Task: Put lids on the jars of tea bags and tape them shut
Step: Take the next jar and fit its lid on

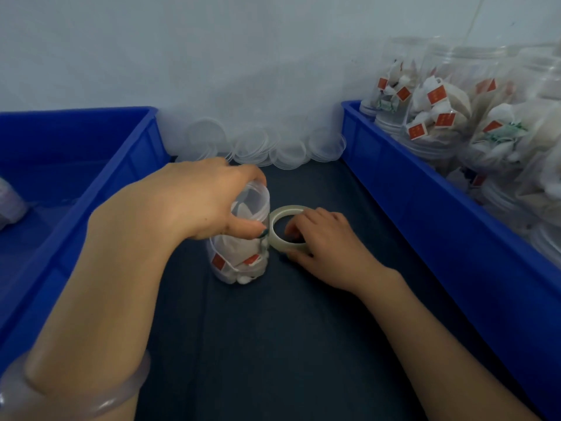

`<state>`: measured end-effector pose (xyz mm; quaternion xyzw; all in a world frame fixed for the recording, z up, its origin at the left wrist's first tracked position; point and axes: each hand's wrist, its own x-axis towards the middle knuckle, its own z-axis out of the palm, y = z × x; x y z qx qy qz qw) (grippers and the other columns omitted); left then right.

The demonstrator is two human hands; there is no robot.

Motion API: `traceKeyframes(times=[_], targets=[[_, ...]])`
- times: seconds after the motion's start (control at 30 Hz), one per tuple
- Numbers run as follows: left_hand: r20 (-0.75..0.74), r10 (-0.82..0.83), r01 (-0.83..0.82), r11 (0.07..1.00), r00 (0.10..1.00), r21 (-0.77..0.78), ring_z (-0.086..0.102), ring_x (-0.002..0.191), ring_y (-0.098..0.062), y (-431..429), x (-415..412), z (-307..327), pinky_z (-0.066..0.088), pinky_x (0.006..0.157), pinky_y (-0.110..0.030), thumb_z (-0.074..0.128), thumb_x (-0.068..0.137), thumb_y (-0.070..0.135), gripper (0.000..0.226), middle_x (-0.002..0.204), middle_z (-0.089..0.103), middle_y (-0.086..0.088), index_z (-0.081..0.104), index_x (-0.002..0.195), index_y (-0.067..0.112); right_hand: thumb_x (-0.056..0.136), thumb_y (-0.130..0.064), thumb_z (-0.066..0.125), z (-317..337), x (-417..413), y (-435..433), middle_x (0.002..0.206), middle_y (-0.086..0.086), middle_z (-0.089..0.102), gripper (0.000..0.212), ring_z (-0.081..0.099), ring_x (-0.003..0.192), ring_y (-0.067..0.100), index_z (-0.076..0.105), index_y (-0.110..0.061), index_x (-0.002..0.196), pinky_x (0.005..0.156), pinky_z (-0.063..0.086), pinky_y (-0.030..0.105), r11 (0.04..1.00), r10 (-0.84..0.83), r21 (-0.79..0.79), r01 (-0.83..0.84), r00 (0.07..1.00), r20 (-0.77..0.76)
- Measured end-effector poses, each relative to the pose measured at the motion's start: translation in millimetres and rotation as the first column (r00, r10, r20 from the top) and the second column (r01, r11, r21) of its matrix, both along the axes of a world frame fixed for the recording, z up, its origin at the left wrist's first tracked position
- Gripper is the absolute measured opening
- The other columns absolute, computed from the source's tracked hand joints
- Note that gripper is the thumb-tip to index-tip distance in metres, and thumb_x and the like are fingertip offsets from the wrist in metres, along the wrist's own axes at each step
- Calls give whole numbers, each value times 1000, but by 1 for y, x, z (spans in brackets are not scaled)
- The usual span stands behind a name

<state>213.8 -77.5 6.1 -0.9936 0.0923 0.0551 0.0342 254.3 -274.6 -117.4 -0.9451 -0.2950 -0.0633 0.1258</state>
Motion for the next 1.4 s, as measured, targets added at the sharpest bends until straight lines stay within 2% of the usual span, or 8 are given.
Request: traceKeyframes(times=[0.13,0.27,0.43,0.6,0.7,0.9,1.13,1.4], targets=[[22,-41,44,990,999,-135,51,107,-16,3,9,-5,47,80,-34,62,81,61,70,124,45,7,34,144,48,103,-46,39,1,-2,4,103,-9,54,27,51,102,14,55,-25,107,89,35,31,994,-72,-68,81,990,123],[75,-81,92,982,994,-166,41,135,-22,-1,15,-14,42,107,-39,66,88,47,75,150,39,0,30,153,39,106,-42,27,4,-4,7,75,-6,55,32,53,64,18,48,-19,105,59,36,37,965,-215,176,193,970,116],[377,-223,290,948,899,-130,30,147,-19,-34,16,-22,31,117,-42,50,102,29,64,163,26,1,22,159,22,108,-33,34,13,-16,20,82,2,61,25,57,71,15,54,-18,107,68,50,51,601,-105,786,145,989,-101],[522,-210,328,933,827,-145,43,139,-21,-55,14,-27,46,103,-39,50,102,14,52,160,32,0,38,153,16,103,-18,36,11,-16,27,91,-22,60,27,54,82,-1,53,-8,122,74,45,22,334,43,941,53,997,-71],[606,-185,322,939,774,-124,57,125,-20,-56,12,-23,54,88,-42,52,103,21,43,149,47,3,47,146,20,103,-13,39,11,-14,26,95,-20,59,32,53,84,2,49,-2,131,77,46,23,262,78,965,21,996,-42],[639,-220,313,949,737,-35,64,103,-17,-60,8,-19,54,78,-37,55,102,25,21,119,63,6,67,118,26,107,-16,44,11,-15,27,84,-9,60,24,56,75,6,51,-9,129,69,47,23,219,47,973,79,995,-91],[644,-5,382,809,765,-447,64,91,-15,-52,15,-21,53,81,-38,66,96,23,18,102,65,3,72,114,21,103,-12,43,5,-15,28,88,-17,62,31,57,79,2,46,-2,132,73,46,21,313,58,949,-47,998,30],[537,-72,376,791,840,-483,57,71,1,-48,17,-21,51,76,-32,60,99,23,15,88,63,15,63,114,27,104,-11,40,4,-13,25,101,-1,61,33,61,94,16,47,-8,137,82,52,39,408,10,912,-45,999,46]])
